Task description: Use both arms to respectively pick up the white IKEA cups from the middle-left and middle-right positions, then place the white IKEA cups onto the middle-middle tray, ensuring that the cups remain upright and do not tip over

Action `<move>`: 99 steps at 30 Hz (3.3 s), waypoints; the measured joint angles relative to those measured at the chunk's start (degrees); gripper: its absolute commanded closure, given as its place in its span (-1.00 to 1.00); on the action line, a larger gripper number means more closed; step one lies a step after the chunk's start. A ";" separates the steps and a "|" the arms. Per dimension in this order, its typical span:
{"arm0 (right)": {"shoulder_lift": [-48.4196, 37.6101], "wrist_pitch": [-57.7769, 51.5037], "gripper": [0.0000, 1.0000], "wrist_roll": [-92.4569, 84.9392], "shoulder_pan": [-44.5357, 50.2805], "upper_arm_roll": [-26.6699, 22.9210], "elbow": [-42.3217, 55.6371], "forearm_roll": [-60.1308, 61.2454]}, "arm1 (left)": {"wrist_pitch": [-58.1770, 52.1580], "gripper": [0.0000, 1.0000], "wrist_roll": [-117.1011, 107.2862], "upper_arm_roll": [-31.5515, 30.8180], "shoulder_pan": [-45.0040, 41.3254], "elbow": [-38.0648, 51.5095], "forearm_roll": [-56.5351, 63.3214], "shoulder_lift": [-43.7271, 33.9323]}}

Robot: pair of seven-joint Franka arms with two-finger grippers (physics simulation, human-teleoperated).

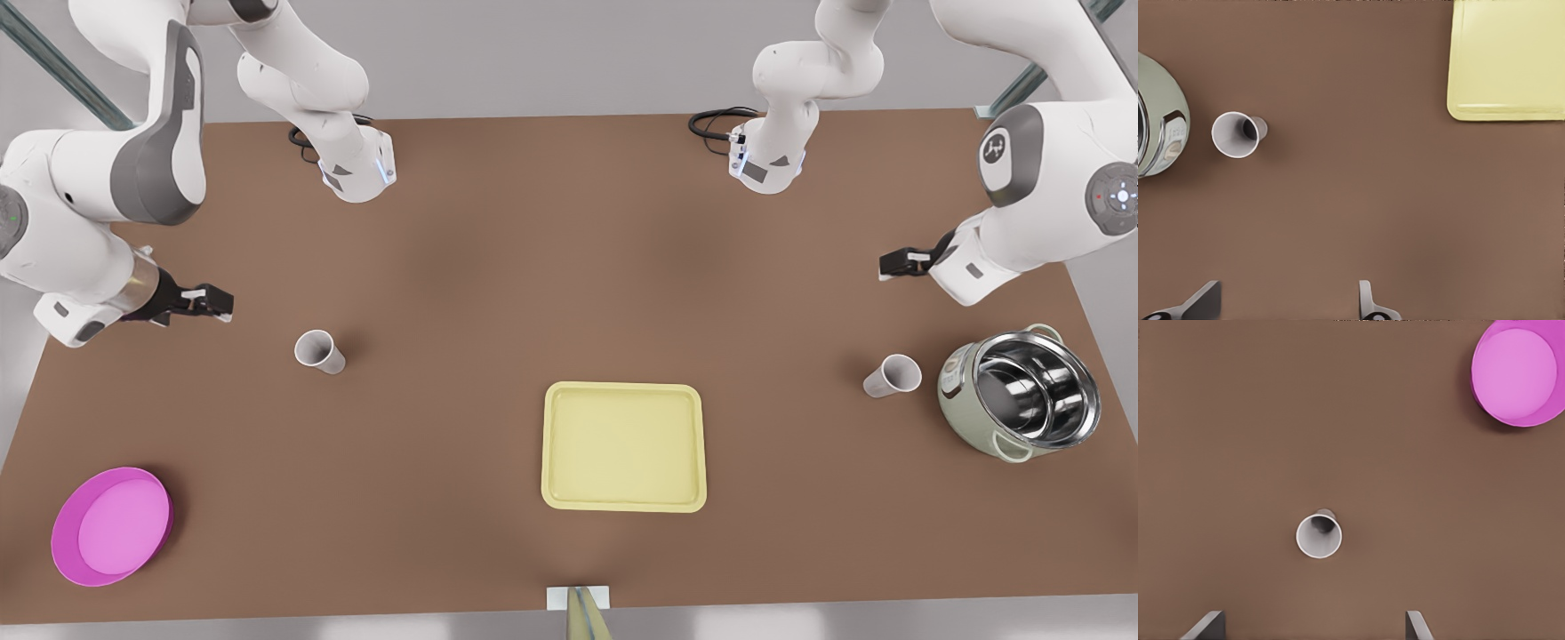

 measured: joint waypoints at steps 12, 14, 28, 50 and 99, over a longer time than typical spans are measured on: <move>4.12 15.93 -1.00 -1.03 0.74 -0.04 -19.75 -0.23 | 19.26 -1.00 -0.43 4.98 1.21 -6.79 -0.83 16.49; 5.02 19.12 -1.00 -1.26 -0.97 -0.06 -21.16 0.02 | 23.03 -1.00 -0.52 4.94 0.89 -7.63 -0.87 17.29; 3.59 44.45 -1.00 -3.96 -3.88 -0.07 -42.31 3.45 | 38.83 -1.00 -0.68 5.10 5.36 -13.50 -0.77 24.57; 9.22 57.51 -0.02 -8.51 -3.03 0.09 -43.31 3.70 | 40.10 0.57 -4.25 3.64 -5.81 -12.70 0.09 20.24; 43.07 47.20 0.57 -6.69 27.96 10.41 14.20 8.53 | 21.01 -1.00 -56.02 -7.97 -21.98 27.62 4.79 40.86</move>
